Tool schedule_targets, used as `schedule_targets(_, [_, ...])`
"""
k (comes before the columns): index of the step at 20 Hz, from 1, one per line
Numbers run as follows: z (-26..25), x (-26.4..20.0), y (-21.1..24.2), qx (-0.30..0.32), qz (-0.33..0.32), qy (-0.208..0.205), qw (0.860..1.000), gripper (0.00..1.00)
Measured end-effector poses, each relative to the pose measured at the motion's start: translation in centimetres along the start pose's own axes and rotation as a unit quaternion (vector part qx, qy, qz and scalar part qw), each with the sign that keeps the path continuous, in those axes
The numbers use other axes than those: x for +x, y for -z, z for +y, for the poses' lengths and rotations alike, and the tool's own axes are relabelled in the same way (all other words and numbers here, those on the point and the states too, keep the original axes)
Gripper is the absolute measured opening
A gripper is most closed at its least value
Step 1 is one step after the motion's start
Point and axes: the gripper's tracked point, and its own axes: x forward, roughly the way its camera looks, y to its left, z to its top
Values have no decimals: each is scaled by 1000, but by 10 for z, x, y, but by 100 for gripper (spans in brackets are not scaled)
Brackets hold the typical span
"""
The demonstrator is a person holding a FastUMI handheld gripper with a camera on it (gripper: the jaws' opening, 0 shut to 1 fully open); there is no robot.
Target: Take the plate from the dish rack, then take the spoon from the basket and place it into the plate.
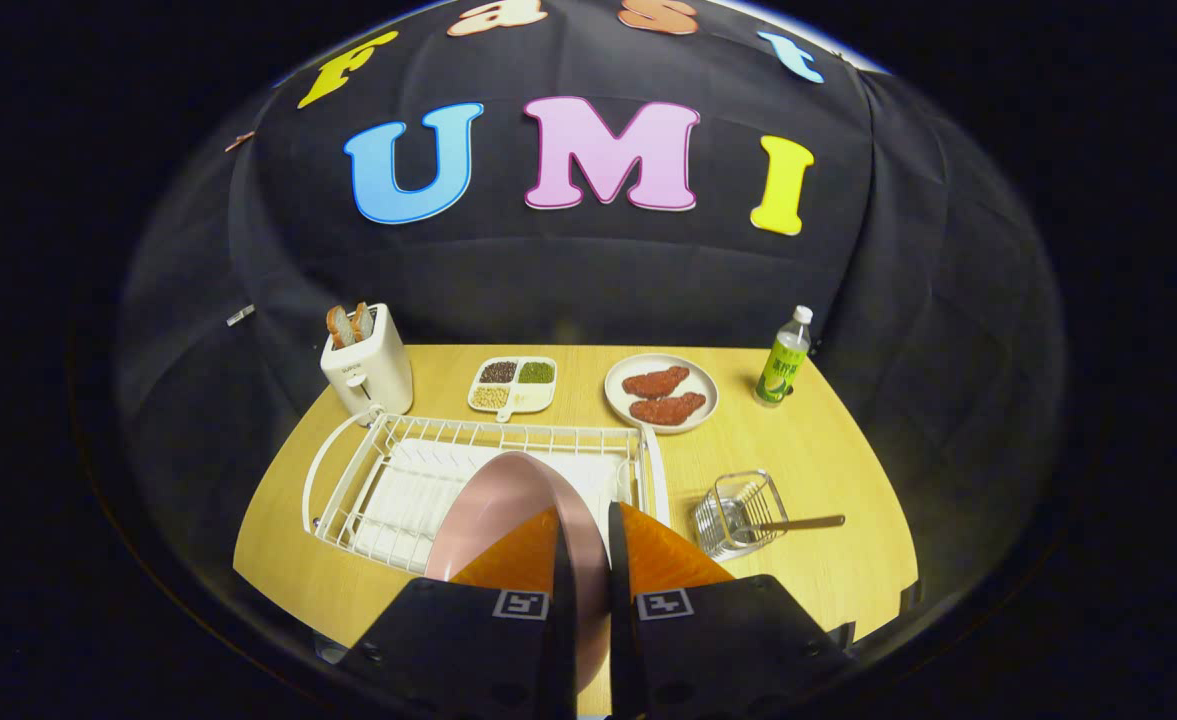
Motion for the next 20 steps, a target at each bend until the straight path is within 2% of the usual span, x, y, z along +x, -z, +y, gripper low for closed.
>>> schedule_targets(7, [-26,-7,101,48,71,-54,995,17])
schedule_targets(13, [-31,19,163,52,109,-98,988,17])
schedule_targets(17, [-30,38,187,83,123,-128,981,17])
schedule_targets(20, [-33,50,186,90,117,-144,978,18])
